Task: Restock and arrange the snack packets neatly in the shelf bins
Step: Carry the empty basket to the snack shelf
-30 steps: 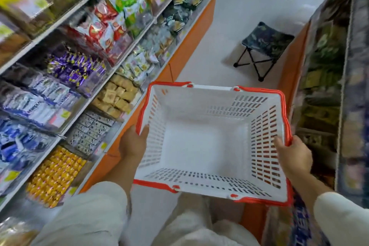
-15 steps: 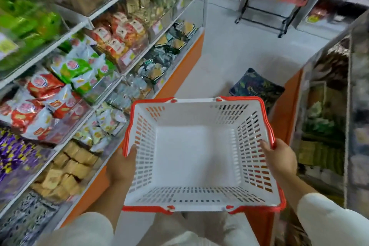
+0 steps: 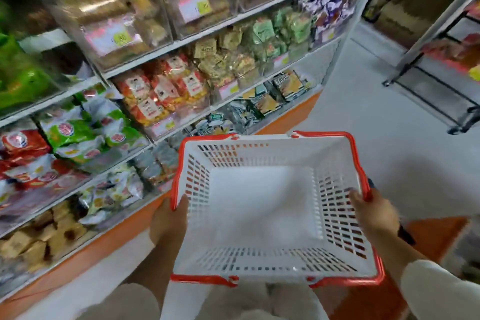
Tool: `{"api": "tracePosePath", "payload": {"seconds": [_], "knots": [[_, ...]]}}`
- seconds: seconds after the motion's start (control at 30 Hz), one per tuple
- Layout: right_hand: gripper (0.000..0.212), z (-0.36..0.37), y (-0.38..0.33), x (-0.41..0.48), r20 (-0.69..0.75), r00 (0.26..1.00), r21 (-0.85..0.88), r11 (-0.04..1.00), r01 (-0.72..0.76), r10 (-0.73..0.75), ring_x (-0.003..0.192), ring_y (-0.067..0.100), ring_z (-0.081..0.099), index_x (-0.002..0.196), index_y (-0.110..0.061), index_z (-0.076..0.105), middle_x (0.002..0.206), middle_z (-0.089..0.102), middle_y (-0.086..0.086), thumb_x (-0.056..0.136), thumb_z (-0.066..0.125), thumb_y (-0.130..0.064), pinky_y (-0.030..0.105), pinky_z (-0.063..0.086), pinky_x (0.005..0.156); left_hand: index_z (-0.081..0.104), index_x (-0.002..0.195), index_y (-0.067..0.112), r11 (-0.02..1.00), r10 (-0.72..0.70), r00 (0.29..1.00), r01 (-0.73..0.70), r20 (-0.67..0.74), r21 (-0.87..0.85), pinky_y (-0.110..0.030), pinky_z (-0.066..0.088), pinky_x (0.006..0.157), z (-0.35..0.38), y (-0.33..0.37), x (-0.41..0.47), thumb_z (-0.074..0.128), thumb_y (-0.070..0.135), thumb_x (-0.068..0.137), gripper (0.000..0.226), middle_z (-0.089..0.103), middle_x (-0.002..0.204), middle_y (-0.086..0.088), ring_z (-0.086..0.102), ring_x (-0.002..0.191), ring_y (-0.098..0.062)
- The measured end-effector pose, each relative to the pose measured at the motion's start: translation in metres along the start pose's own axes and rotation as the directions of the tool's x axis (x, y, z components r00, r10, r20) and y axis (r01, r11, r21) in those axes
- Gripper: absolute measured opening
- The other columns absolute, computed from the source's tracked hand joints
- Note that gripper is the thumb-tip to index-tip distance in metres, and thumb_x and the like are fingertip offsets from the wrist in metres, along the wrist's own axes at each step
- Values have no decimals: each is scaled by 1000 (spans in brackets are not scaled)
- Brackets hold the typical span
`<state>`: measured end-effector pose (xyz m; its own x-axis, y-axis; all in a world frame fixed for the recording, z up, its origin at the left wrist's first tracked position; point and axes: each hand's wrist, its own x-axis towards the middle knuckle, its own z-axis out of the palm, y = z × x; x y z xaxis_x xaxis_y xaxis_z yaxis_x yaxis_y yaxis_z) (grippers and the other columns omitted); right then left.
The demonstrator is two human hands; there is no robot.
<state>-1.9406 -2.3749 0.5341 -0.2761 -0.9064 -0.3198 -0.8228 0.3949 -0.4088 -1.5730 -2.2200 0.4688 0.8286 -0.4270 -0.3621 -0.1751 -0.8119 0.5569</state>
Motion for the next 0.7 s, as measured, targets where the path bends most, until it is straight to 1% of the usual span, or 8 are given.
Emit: {"api": "tracePosePath", "payload": {"seconds": [0.07, 0.13, 0.17, 0.23, 0.33, 0.43, 0.53, 0.7], "knots": [[29, -2, -23, 43, 31, 999, -28, 999, 41, -40, 66, 29, 50, 92, -10, 55, 76, 58, 14, 95, 52, -39, 34, 37, 62, 66, 120, 13, 999, -30, 999, 30, -20, -25, -47, 47, 93, 12, 29, 5, 55, 46, 96, 42, 70, 114, -17, 64, 105, -40], [34, 4, -42, 87, 46, 995, -26, 996, 88, -87, 74, 36, 59, 91, -4, 59, 80, 62, 19, 94, 55, -37, 35, 42, 65, 65, 116, 9, 998, -53, 998, 54, -31, 23, -44, 47, 88, 29, 44, 19, 52, 45, 97, 43, 69, 110, -20, 63, 103, -41], [33, 8, -50, 105, 53, 994, -35, 995, 98, -96, 79, 38, 61, 91, -4, 61, 77, 62, 18, 94, 56, -37, 35, 42, 67, 65, 115, 8, 997, -66, 997, 67, -41, 35, -44, 47, 86, 39, 50, 27, 51, 46, 97, 44, 69, 109, -21, 63, 102, -42], [30, 16, -63, 139, 64, 993, -36, 995, 98, -95, 74, 36, 59, 87, -8, 60, 69, 59, 11, 93, 56, -37, 34, 42, 67, 65, 111, 9, 994, -107, 993, 107, -50, -13, -44, 48, 86, 57, 65, 38, 52, 47, 97, 44, 69, 109, -21, 63, 101, -41], [30, 11, -88, 182, 75, 991, -46, 992, 115, -112, 64, 29, 55, 87, -12, 58, 68, 59, 6, 92, 54, -41, 32, 40, 63, 65, 109, 8, 986, -165, 984, 163, -68, -40, -45, 49, 85, 83, 89, 46, 51, 46, 98, 42, 69, 108, -20, 64, 100, -41], [27, -3, -114, 216, 93, 983, -52, 986, 161, -156, 66, 27, 48, 87, -13, 57, 66, 52, 2, 94, 55, -38, 32, 35, 65, 64, 103, 7, 973, -226, 971, 221, -82, -67, -41, 45, 79, 90, 115, 41, 51, 44, 98, 39, 69, 103, -20, 63, 98, -41], [27, -10, -140, 245, 102, 972, -54, 975, 217, -210, 68, 29, 49, 85, -11, 57, 69, 54, 5, 93, 56, -38, 32, 36, 64, 57, 92, 13, 956, -283, 954, 272, -101, -112, -35, 38, 73, 97, 135, 47, 50, 43, 99, 32, 64, 92, -14, 61, 92, -38], [30, -6, -167, 297, 143, 949, -97, 950, 297, -282, 81, 36, 59, 86, -10, 60, 79, 62, 12, 92, 56, -39, 36, 44, 70, 57, 91, 15, 952, -298, 942, 281, -151, -123, -35, 43, 72, 115, 161, 53, 49, 47, 98, 34, 62, 87, -6, 58, 80, -32]]}}
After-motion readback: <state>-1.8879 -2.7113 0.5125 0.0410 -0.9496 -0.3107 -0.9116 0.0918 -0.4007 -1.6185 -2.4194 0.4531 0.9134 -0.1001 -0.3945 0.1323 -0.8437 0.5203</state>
